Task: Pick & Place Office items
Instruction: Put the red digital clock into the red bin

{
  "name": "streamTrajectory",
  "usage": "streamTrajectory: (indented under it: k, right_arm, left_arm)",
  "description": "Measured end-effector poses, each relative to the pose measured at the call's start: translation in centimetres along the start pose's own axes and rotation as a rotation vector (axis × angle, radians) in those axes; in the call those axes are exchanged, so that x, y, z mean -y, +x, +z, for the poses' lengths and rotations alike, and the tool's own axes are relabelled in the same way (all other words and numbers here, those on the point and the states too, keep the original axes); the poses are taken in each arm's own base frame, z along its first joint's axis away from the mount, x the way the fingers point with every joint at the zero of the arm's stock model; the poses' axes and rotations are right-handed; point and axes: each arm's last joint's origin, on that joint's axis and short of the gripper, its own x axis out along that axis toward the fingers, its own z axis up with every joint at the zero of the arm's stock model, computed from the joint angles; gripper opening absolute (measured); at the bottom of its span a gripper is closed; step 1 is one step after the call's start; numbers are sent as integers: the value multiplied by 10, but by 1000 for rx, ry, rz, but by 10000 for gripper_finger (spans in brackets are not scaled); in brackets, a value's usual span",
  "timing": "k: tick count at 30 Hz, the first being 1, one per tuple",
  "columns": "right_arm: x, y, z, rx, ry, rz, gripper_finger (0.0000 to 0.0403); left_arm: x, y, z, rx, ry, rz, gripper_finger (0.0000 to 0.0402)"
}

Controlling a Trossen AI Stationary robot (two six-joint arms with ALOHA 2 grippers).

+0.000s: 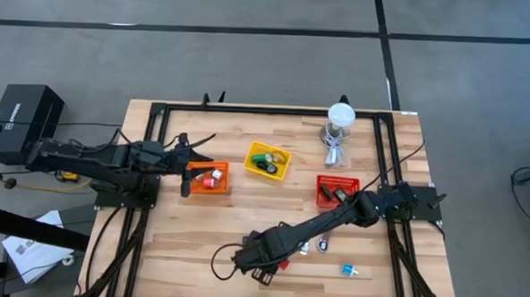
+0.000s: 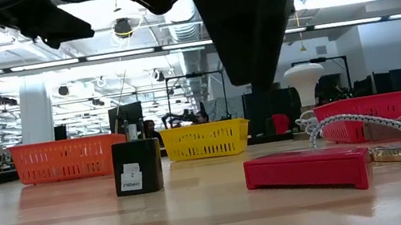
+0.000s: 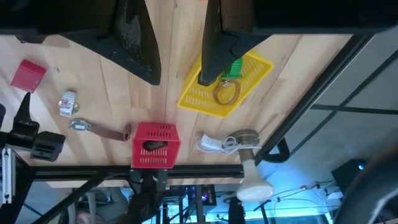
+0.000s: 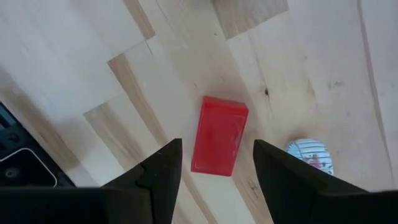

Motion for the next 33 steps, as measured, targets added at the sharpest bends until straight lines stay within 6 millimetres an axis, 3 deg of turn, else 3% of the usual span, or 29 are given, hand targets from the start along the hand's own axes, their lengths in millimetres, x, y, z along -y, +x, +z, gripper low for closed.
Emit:
streamTrajectory:
  k: [19,27,33]
  right_arm:
    - [-3,0,-4,38,42,-34,189]
    - [-7,29,-2,-25,17,-55,189]
    - [-6,29,-2,-24,16,-66,189]
  left_arm:
    - [0,0,2,14,-3,1,110]
    - [0,0,2,15,-4,1,110]
    - [0,0,2,18,-4,1,110]
